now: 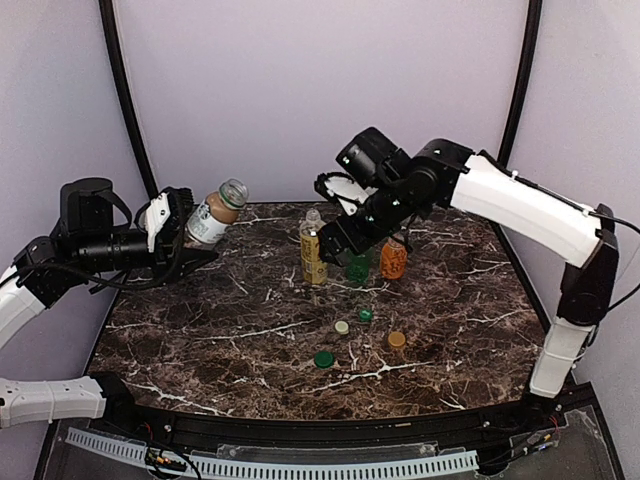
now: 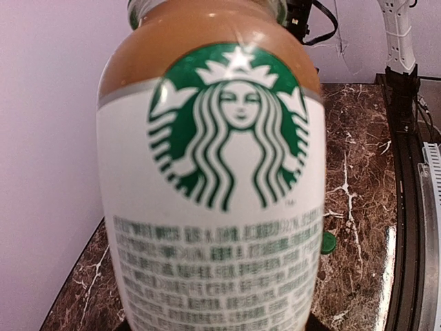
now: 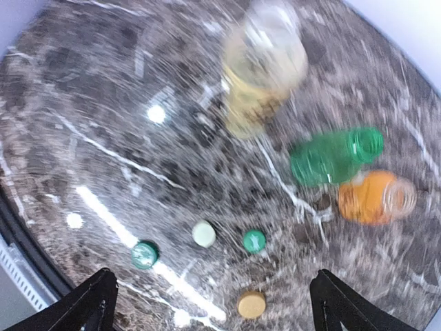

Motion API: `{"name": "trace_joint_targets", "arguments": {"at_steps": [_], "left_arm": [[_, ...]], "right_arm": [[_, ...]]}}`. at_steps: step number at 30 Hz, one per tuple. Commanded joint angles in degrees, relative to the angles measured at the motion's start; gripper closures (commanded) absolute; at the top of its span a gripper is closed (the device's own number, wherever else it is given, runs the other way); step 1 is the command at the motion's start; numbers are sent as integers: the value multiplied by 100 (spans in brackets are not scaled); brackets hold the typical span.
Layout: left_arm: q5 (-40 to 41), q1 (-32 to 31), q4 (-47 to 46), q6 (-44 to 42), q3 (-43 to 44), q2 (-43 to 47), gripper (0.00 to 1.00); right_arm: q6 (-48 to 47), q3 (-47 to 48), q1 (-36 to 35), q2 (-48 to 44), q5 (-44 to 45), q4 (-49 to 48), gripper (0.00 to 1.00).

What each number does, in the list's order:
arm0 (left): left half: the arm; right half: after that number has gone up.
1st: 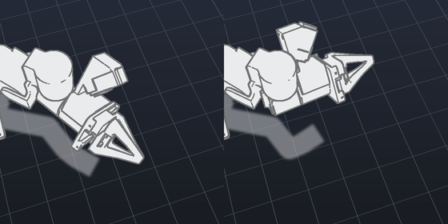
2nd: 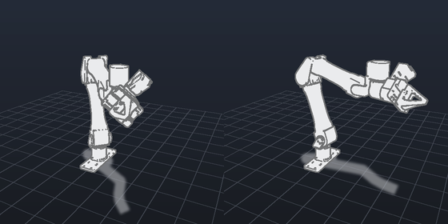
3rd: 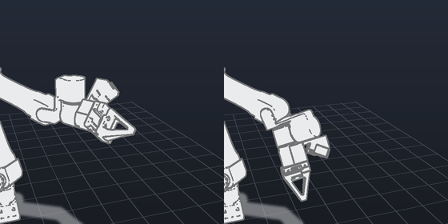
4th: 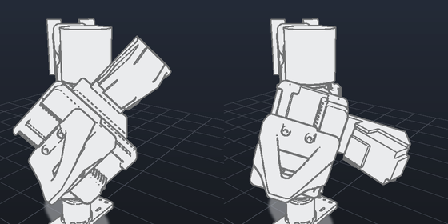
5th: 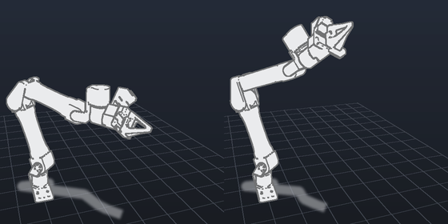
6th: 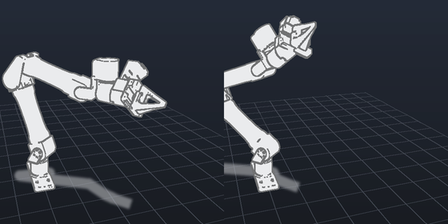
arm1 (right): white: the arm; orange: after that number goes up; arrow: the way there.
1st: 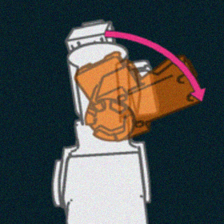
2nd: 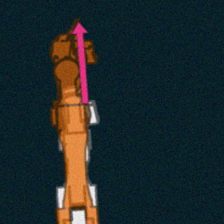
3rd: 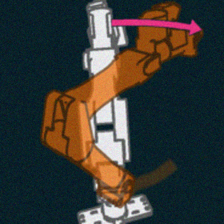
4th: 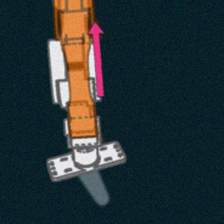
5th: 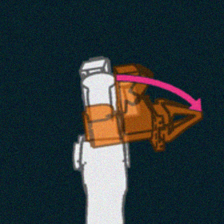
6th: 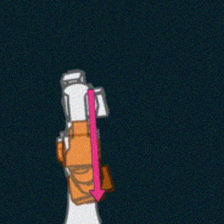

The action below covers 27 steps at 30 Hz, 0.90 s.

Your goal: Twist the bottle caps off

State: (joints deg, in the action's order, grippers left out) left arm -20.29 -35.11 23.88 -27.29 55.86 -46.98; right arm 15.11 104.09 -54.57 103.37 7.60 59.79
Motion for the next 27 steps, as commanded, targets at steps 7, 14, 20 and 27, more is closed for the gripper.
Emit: {"name": "trace_joint_targets", "arguments": {"at_steps": [7,14,20,27], "left_arm": [[-717,65,-163,227,271,-120,88],[-827,75,-246,270,291,-161,88],[-837,75,-273,277,262,-130,88],[-830,70,-305,246,252,-110,89]], "right_arm": [[-1576,-1908,-409,-1634,-4446,-7612,2],[-384,-2435,-630,-924,-4035,-10651,2],[112,-2067,-743,-298,-3775,-10991,7],[578,-1745,-797,304,-3961,-11059,25]]}}
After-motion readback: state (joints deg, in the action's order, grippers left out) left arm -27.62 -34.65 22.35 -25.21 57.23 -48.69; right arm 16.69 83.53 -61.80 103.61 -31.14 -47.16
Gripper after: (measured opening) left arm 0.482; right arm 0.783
